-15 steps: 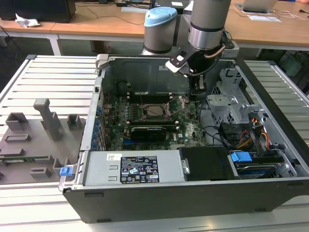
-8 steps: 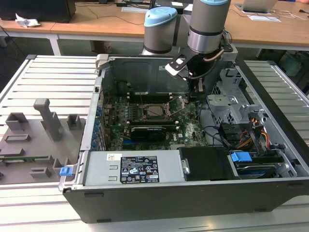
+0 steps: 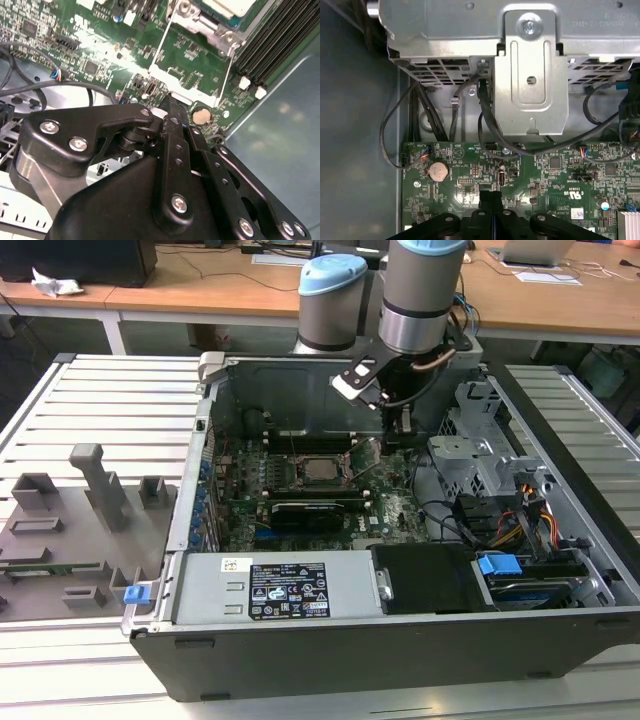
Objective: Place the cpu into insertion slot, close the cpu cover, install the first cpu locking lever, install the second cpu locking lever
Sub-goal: 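Close the cpu cover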
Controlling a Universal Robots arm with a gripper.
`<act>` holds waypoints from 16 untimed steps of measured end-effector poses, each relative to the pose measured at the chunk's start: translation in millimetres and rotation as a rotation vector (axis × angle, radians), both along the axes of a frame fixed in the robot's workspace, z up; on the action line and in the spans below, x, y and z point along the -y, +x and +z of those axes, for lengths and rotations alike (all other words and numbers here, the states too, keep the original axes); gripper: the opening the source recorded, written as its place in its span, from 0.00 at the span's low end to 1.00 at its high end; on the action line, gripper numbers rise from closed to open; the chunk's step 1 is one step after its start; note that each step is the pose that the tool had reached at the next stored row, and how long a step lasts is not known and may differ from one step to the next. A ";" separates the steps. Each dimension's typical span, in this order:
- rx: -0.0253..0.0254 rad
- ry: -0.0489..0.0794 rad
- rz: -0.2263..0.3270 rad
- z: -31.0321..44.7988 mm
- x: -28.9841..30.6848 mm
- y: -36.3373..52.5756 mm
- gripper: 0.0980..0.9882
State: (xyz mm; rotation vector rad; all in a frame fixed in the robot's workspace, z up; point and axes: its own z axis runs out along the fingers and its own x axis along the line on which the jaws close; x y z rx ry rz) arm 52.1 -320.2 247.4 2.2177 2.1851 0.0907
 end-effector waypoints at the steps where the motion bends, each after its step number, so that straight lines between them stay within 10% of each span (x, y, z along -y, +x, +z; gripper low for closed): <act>1: 0.0001 0.000 0.000 0.0 0.0 -2.8 0.01; 16: 0.0000 0.001 0.000 0.0 0.0 -11.2 0.01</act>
